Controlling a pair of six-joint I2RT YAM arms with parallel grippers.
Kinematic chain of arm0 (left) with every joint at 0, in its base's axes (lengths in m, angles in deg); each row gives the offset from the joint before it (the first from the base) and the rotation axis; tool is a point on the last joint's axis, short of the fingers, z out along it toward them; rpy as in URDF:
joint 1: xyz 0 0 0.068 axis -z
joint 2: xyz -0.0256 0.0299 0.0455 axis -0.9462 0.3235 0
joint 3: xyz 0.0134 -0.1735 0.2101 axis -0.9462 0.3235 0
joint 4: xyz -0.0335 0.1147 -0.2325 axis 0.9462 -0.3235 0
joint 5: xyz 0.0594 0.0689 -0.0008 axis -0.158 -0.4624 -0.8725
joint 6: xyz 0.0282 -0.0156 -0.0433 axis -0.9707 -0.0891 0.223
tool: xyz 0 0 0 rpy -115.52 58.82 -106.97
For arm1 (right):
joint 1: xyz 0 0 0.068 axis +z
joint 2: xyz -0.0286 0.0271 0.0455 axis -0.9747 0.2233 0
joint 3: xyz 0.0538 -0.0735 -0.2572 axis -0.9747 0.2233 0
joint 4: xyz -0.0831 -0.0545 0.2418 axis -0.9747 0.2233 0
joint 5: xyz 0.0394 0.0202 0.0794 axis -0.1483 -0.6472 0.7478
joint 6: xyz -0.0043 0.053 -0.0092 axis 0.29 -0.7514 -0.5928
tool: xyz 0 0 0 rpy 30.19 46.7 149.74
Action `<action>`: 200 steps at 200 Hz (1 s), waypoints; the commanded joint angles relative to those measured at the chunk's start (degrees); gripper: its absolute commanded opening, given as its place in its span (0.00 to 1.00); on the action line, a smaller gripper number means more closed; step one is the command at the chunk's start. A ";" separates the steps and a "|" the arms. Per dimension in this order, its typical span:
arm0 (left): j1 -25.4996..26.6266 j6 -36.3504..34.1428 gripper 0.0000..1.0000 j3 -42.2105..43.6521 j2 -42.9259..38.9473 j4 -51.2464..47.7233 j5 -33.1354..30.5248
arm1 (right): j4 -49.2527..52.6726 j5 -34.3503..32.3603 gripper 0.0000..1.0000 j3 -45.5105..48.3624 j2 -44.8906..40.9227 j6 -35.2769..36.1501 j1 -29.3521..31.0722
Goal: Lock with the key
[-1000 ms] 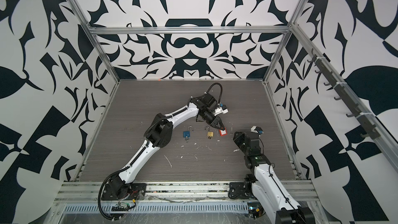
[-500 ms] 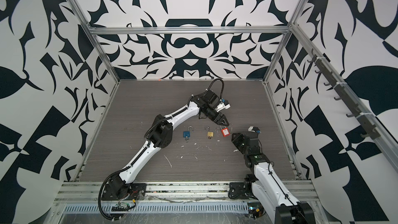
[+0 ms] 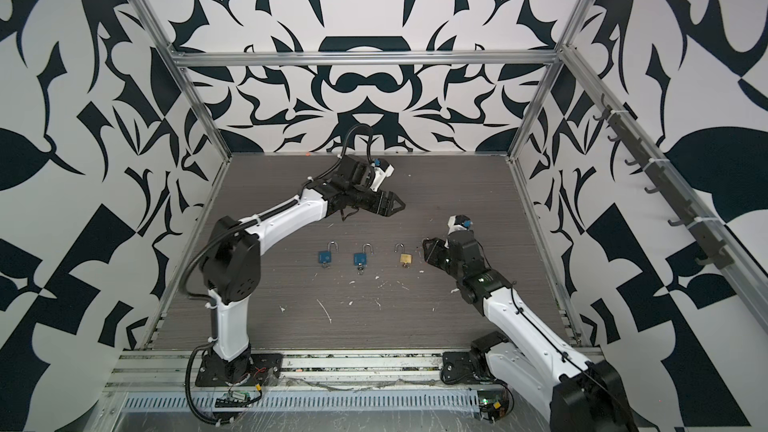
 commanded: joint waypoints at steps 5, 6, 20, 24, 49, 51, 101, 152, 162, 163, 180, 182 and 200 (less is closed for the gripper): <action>0.92 2.77 0.84 11.07 -8.78 3.09 -2.31 | 2.12 -5.95 0.33 -4.52 5.34 5.73 4.98; 0.92 2.80 0.84 11.51 -9.12 3.12 -2.36 | 2.07 -5.93 0.33 -4.60 5.57 5.75 5.01; 0.91 3.84 0.89 18.38 -14.38 4.95 -3.38 | 1.98 -5.38 0.33 -5.81 8.35 6.19 5.57; 0.97 4.05 0.91 20.07 -15.77 5.38 -3.59 | 2.11 -5.38 0.33 -6.24 8.98 6.36 5.86; 0.84 5.79 0.95 29.56 -23.68 8.01 -6.67 | 2.22 -6.93 0.34 -8.29 12.03 7.37 7.74; 0.84 5.99 0.95 30.22 -24.24 8.23 -6.92 | 2.27 -6.97 0.34 -8.52 12.21 7.35 7.87; 0.75 8.82 0.95 42.68 -35.05 12.94 -13.31 | 5.80 -10.51 0.37 -13.00 17.74 7.68 11.37; -3.47 11.09 0.97 49.87 -40.35 15.93 -8.34 | 9.07 -13.71 0.65 -18.36 23.90 8.83 13.33; -4.99 12.45 0.96 51.31 -40.80 17.63 -6.81 | 10.57 -15.30 0.65 -20.33 25.66 8.72 13.60; -5.11 12.60 0.96 51.41 -40.82 17.73 -6.72 | 10.69 -15.66 0.65 -20.45 25.83 8.69 13.63; -7.26 13.96 0.96 53.21 -41.44 19.36 -4.69 | 12.83 -16.52 0.63 -23.28 29.13 7.88 13.67; -7.58 14.05 0.95 53.29 -41.51 19.44 -4.49 | 12.84 -16.40 0.63 -23.47 29.52 7.81 13.68; -9.14 14.59 0.95 54.21 -41.89 19.76 -2.74 | 14.09 -17.21 0.58 -24.50 32.11 6.01 13.74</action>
